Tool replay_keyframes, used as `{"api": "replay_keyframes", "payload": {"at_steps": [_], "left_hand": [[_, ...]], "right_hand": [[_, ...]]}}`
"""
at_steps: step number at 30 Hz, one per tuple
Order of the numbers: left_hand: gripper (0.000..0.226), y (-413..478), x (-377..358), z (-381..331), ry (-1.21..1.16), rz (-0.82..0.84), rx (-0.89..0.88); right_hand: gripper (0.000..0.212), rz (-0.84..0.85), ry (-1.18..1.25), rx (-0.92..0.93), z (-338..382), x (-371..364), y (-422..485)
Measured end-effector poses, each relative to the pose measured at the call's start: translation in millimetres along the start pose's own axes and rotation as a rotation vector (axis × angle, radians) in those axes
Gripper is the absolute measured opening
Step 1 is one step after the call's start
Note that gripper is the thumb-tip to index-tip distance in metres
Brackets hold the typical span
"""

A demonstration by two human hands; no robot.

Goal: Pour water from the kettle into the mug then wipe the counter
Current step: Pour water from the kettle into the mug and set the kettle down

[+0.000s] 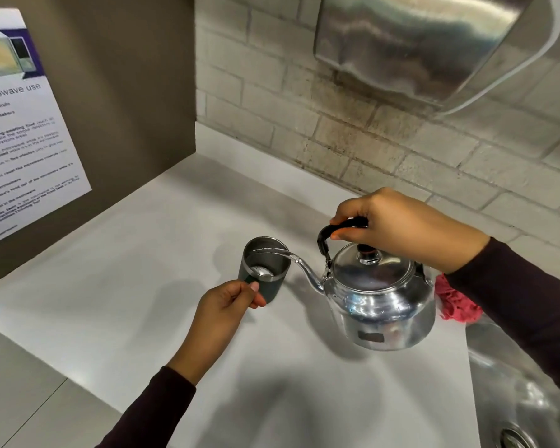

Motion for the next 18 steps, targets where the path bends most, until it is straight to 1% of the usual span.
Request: {"api": "replay_keyframes", "payload": {"at_steps": [18], "left_hand": [[0.031, 5.0, -1.2, -6.8, 0.011, 0.022, -0.014]], "right_hand": [[0.012, 0.053, -0.105, 0.047, 10.1, -5.7, 15.3]]}}
Point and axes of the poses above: each hand's wrist, its own y-axis towards the middle knuckle, its own x-axis out of the back of the hand, z = x × y, the point moved 10 cm from there along y, towards the middle knuckle, and after that the axes turned 12 degrees about y, right-handed, at the moved point
